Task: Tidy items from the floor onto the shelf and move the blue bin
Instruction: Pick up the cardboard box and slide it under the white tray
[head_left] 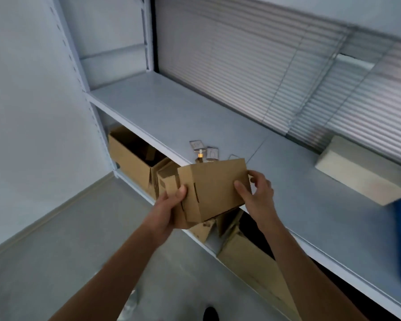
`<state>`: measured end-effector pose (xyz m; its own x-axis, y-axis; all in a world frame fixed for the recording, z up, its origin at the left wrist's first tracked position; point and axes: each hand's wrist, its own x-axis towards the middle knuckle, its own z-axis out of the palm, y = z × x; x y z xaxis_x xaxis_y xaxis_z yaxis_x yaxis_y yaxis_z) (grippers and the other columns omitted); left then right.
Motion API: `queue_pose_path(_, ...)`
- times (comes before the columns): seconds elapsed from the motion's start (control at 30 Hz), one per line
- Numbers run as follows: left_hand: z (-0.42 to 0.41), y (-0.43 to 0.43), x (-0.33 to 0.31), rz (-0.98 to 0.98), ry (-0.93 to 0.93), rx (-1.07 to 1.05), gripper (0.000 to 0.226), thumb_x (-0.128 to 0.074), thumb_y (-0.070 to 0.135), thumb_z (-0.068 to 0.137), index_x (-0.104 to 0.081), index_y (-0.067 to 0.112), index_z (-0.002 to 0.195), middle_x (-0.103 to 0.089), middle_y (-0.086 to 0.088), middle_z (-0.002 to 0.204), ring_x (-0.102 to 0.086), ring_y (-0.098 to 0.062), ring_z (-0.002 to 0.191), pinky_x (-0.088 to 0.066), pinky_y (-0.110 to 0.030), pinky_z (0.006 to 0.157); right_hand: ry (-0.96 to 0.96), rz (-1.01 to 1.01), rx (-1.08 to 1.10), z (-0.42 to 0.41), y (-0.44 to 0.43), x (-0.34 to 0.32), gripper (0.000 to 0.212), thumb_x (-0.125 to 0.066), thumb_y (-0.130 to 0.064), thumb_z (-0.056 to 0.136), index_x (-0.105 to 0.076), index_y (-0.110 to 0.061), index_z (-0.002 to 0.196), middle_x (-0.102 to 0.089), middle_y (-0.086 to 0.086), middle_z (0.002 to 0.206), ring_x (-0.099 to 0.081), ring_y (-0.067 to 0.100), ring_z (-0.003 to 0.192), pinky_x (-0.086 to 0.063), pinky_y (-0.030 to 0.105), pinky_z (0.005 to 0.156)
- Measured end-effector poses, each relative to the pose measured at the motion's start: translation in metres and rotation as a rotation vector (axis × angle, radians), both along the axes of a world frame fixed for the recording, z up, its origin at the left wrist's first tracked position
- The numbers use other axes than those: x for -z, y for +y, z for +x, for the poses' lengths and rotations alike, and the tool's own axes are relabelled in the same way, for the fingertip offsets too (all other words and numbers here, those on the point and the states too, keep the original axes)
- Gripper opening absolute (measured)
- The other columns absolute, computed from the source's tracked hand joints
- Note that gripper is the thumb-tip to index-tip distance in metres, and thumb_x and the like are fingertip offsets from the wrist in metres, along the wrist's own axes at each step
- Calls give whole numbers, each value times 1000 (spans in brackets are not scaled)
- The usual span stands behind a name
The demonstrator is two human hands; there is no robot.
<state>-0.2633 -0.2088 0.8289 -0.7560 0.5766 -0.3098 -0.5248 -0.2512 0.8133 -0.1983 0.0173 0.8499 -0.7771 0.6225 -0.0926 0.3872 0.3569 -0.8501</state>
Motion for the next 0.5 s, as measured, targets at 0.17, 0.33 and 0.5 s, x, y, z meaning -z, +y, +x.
queue_pose_path(0.17,20,53,-13,-91,211,64,47,-65,48,85,-53,38,130,-64,3,125,-61,-23,118,-56,-43,88,122,-100,23,26,-19,-25,33,-52,-40,98,-51,-28,129,-55,-2,128,-57,15,114,-51,33,91)
queue_pose_path(0.33,39,101,-16,-57,326,137,61,-46,74,81,-53,43,133,-50,1,141,-52,-19,129,-46,-49,105,199,-335,-8,71,-4,-39,114,-79,-72,54,-28,-26,145,-51,-10,133,-56,6,118,-57,26,83)
queue_pose_path(0.5,64,153,-14,-83,452,169,30,-55,49,89,-57,44,118,-45,-7,131,-55,-18,119,-51,-34,97,274,-301,273,98,21,-30,112,-94,-41,53,-27,-23,142,-52,-7,128,-58,9,114,-58,39,91)
